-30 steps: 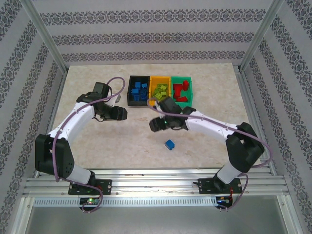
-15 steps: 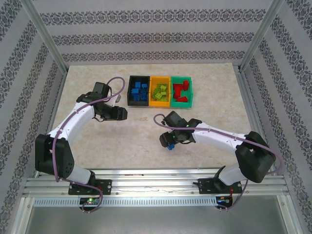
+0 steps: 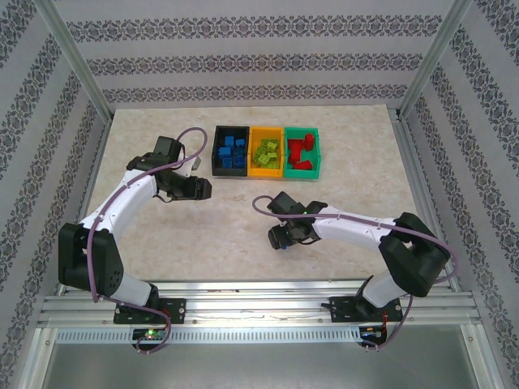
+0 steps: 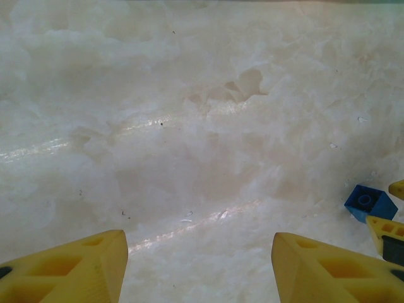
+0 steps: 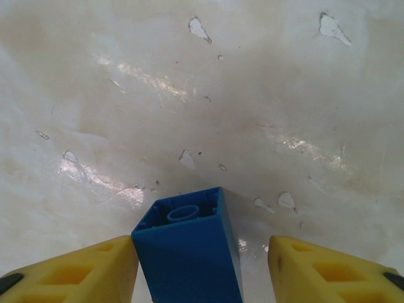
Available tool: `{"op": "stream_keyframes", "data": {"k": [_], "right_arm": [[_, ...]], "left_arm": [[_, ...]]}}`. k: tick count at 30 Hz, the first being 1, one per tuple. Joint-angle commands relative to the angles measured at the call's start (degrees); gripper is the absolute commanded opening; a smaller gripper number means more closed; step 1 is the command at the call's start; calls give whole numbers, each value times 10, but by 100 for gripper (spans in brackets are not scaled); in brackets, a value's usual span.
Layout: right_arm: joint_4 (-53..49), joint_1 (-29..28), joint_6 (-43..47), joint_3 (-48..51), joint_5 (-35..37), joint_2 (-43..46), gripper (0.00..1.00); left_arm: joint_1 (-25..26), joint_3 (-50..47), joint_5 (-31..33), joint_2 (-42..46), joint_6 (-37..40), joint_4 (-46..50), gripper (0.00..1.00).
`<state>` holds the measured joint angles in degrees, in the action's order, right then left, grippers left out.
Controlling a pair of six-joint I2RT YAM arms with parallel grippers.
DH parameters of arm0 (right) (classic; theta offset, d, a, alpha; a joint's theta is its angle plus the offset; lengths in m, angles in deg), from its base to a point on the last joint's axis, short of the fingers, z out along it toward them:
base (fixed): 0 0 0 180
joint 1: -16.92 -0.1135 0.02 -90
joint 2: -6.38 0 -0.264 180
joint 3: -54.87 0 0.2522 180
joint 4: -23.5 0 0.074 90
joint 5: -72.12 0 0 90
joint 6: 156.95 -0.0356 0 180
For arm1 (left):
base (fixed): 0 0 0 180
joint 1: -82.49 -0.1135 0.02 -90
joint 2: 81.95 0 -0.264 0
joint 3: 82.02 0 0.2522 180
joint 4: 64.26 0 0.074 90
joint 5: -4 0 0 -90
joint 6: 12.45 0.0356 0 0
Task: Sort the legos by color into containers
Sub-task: Pick up the lego from the bottom-center of the table, then place the lego in the container.
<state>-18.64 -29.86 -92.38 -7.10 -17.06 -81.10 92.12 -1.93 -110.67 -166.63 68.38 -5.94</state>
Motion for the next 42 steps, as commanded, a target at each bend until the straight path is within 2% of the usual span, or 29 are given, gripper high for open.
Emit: {"op": "stream_keyframes", "data": {"k": [1,7,15,24,32,42], "right_arm": [[1,-10,-9,7,16,-12,53],[13,-11,-13,1,5,-20,41],[24,-5,6,-59,1,-31,39],[37,36,52,-221,-41,-112,39],[67,87,49,-396,-102,-236,39],[45,112,39,-606,-131,-389,40]], "left_arm": [[-7,-5,-10,8,9,12,62],[-7,-6,-9,9,9,12,62],[-7,-5,-6,8,10,13,62],[-7,-7,4,6,10,13,62],[-7,-8,9,5,10,13,62],[-7,-7,12,4,12,15,62]]}}
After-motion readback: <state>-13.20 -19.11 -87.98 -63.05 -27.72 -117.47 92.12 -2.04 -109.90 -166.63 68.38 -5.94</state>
